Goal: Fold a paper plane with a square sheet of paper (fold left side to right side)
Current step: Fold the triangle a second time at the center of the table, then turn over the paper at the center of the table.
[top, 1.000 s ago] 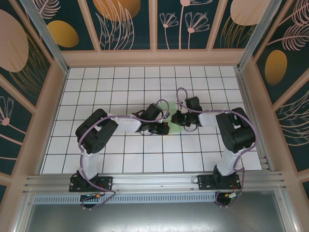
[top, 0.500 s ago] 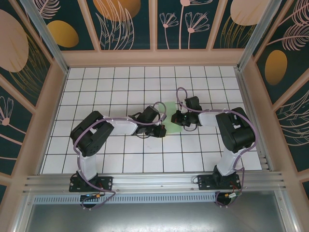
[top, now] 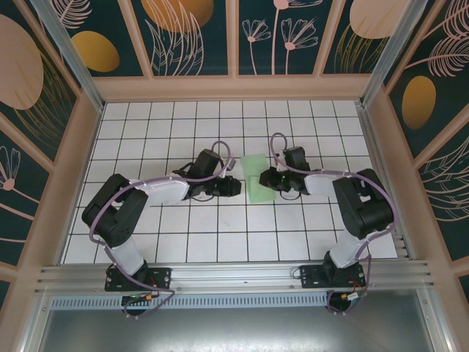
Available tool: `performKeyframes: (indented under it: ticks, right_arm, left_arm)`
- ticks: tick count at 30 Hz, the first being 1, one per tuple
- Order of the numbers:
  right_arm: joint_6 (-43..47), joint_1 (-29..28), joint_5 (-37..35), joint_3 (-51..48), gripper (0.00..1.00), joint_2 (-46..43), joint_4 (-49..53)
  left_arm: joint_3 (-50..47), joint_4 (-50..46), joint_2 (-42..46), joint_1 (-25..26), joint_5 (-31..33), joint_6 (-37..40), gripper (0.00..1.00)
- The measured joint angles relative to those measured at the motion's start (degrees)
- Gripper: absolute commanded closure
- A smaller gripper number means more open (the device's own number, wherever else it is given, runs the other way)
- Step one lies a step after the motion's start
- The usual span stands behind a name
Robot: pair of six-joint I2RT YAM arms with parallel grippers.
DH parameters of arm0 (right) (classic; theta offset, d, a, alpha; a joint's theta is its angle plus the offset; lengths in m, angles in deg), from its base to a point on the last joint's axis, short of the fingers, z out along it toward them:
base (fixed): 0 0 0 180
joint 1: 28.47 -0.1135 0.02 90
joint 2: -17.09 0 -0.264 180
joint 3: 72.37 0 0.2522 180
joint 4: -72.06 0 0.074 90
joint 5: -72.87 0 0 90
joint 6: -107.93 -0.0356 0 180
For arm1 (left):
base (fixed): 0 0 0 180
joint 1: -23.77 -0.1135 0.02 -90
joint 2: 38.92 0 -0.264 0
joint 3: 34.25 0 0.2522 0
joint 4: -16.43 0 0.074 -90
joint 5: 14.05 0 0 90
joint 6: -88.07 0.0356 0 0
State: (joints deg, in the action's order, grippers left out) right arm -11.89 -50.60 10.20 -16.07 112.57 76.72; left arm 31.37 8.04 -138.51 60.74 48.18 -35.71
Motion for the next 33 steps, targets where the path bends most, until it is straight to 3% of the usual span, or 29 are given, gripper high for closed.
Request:
performKeyframes:
  ticks: [3, 6, 17, 22, 30, 33]
  right_arm:
    - [0.4, 0.3, -1.5, -1.4, 0.55, -5.3, -0.1]
    - [0.9, 1.6, -2.9, -3.5, 0.49, -10.6, 0.0]
    - [1.4, 4.3, -5.3, -10.2, 0.41, -19.9, 2.8]
    - [1.4, 4.3, -5.3, -11.2, 0.37, -21.8, 3.6]
    - [1.4, 4.3, -4.2, -11.2, 0.31, -22.3, 3.8]
    - [0.9, 4.3, -2.5, -11.2, 0.31, -21.0, 3.3]
  left_arm:
    - [0.3, 2.2, -1.0, -0.8, -0.5, -1.4, 0.6]
    - [1.7, 4.6, -3.8, -0.8, -2.0, -2.6, 0.56]
    - [9.9, 8.0, -12.9, -0.8, -6.5, -3.4, 0.54]
    - [13.1, 7.9, -16.4, -0.8, -6.7, -3.2, 0.62]
    - [13.8, 7.3, -17.5, -0.8, -5.6, -1.1, 0.96]
    - [12.9, 7.2, -16.8, -0.8, -3.7, -0.5, 0.98]
